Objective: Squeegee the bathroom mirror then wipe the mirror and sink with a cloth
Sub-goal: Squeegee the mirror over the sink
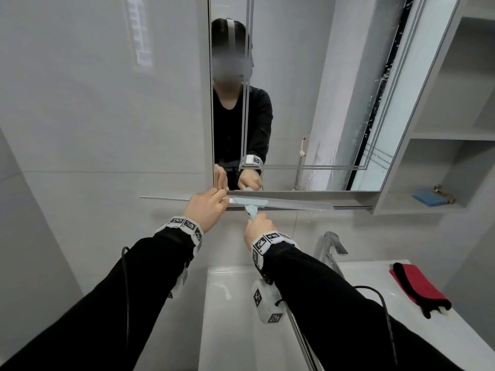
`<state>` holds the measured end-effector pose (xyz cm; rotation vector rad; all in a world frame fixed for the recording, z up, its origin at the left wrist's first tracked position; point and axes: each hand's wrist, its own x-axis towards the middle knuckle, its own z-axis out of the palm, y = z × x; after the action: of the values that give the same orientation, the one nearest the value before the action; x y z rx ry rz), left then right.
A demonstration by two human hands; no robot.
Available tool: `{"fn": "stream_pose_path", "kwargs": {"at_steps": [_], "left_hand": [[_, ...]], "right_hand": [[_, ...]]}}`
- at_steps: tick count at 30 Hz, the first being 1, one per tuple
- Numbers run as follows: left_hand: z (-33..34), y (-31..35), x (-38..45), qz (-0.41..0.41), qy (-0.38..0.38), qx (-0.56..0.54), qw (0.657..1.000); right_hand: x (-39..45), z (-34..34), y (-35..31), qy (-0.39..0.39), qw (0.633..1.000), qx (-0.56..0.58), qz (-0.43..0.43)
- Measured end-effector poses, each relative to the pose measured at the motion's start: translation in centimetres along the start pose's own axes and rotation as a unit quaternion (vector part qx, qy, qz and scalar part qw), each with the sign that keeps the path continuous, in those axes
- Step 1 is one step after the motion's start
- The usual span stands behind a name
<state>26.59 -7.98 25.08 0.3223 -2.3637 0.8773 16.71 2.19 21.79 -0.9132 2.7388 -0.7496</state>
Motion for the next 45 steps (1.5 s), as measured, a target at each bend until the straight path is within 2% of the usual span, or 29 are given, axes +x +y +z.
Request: {"fn": "stream_pose_path", "kwargs": {"at_steps": [3,8,10,11,13,15,17,19,21,25,27,31,34,37,39,41,42,43,45], "left_hand": [[-0.7,-0.4,0.0,-0.046,0.009,0.002,0.999],[-2.6,-0.6,0.2,-0.172,0.023,-0.057,0.983],[-3.3,-0.4,0.7,-0.232,-0.033,-0.086,0.968],[-3.6,-0.3,0.9,-0.273,-0.079,-0.114,0.952],[-4.5,0.2,1.5,-0.316,-0.116,-0.202,0.92],[-5.2,0.7,2.1,-0.345,-0.142,-0.347,0.861],[-5.4,1.2,2.6,-0.383,-0.156,-0.498,0.763],[-5.8,1.9,3.0,-0.41,-0.184,-0.585,0.675],[-6.3,2.6,3.1,-0.414,-0.207,-0.616,0.637],[-7.4,3.1,3.6,-0.429,-0.185,-0.646,0.604],[-8.0,3.2,4.1,-0.433,-0.173,-0.663,0.586],[-9.2,3.3,5.3,-0.416,-0.172,-0.672,0.588],[-9.5,3.5,6.0,-0.405,-0.186,-0.691,0.569],[-9.2,4.1,6.2,-0.43,-0.16,-0.706,0.539],[-9.0,4.6,6.3,-0.452,-0.133,-0.726,0.501],[-9.0,5.0,6.5,-0.463,-0.115,-0.748,0.461],[-9.0,5.2,6.6,-0.46,-0.108,-0.759,0.448],[-9.1,5.3,6.8,-0.454,-0.103,-0.767,0.441],[-9.2,5.6,6.9,-0.444,-0.095,-0.769,0.45]], "right_hand": [[-0.5,-0.5,0.0,0.002,1.0,0.007,-0.003],[-1.4,-2.2,0.0,0.004,0.998,0.066,-0.012],[-1.6,-3.2,-0.1,-0.004,0.995,0.099,-0.001],[-1.8,-3.7,-0.2,-0.008,0.994,0.111,0.004],[-2.2,-4.6,-0.3,-0.013,0.993,0.121,0.01],[-2.5,-5.5,-0.2,-0.029,0.991,0.133,0.018],[-2.8,-6.2,0.1,-0.07,0.981,0.181,0.022],[-3.0,-7.2,0.4,-0.108,0.966,0.235,0.02],[-3.1,-8.2,0.9,-0.12,0.954,0.273,0.014],[-2.9,-8.9,1.7,-0.123,0.914,0.386,0.01],[-3.1,-8.7,2.1,-0.126,0.906,0.404,0.001],[-3.7,-8.2,2.8,-0.146,0.898,0.414,-0.029],[-4.1,-8.1,3.3,-0.153,0.893,0.421,-0.047],[-4.5,-8.5,3.8,-0.152,0.89,0.426,-0.061],[-4.7,-9.0,4.1,-0.163,0.885,0.43,-0.071],[-4.9,-9.8,4.5,-0.168,0.898,0.399,-0.083],[-4.9,-10.3,4.6,-0.163,0.916,0.356,-0.089],[-4.9,-11.0,4.8,-0.146,0.942,0.288,-0.095],[-4.8,-12.5,5.0,-0.068,0.984,0.118,-0.117]]}}
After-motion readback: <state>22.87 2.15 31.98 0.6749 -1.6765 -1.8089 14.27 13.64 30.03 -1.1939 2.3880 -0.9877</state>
